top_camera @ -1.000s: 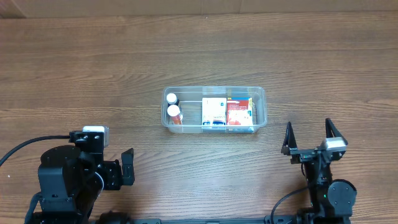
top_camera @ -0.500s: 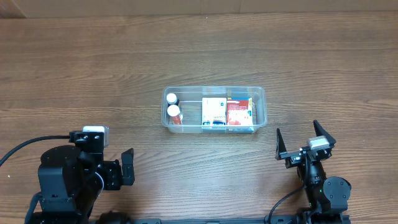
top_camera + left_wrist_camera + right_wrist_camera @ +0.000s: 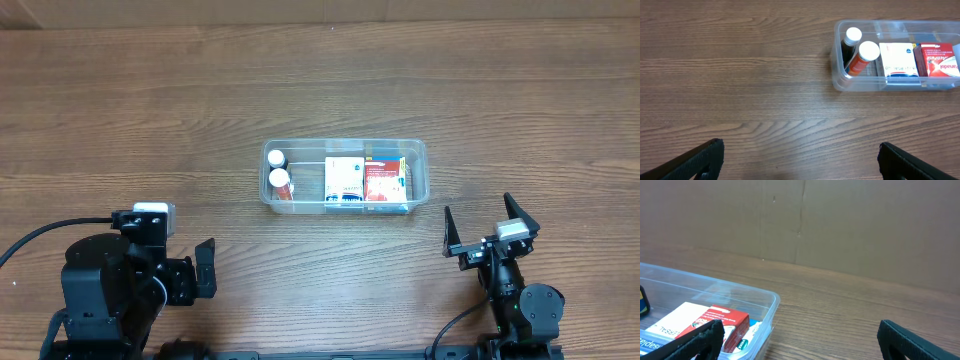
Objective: Pack container
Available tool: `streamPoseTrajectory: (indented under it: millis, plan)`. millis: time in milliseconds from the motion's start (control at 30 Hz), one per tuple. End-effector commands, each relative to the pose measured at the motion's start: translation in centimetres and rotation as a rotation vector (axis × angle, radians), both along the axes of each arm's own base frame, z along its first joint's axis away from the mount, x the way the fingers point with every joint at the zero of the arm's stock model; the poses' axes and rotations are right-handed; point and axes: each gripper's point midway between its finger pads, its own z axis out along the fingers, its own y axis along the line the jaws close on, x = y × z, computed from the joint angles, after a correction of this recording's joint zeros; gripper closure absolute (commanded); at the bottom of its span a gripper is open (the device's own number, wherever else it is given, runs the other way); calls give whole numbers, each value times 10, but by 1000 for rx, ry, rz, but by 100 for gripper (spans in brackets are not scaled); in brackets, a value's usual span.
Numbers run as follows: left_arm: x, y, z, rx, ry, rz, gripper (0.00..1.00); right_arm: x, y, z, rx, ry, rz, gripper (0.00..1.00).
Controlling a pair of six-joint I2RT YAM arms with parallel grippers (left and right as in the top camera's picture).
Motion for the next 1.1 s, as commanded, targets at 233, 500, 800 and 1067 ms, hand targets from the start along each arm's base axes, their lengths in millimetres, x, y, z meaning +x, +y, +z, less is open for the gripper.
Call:
streamPoseTrajectory:
  millis: [233,500,800,1067]
  plan:
    - [-7,6,-9,37,-20,16,0,0,0,-1,-6,-9,2,0]
    - [24,9,-52,39,-369,36,0,0,0,-1,-6,-9,2,0]
    - [59,17,-53,43,-761,94,0,0,0,-1,-6,-9,2,0]
    - [68,36,-68,70,-855,204,0,0,0,-1,-6,-9,2,0]
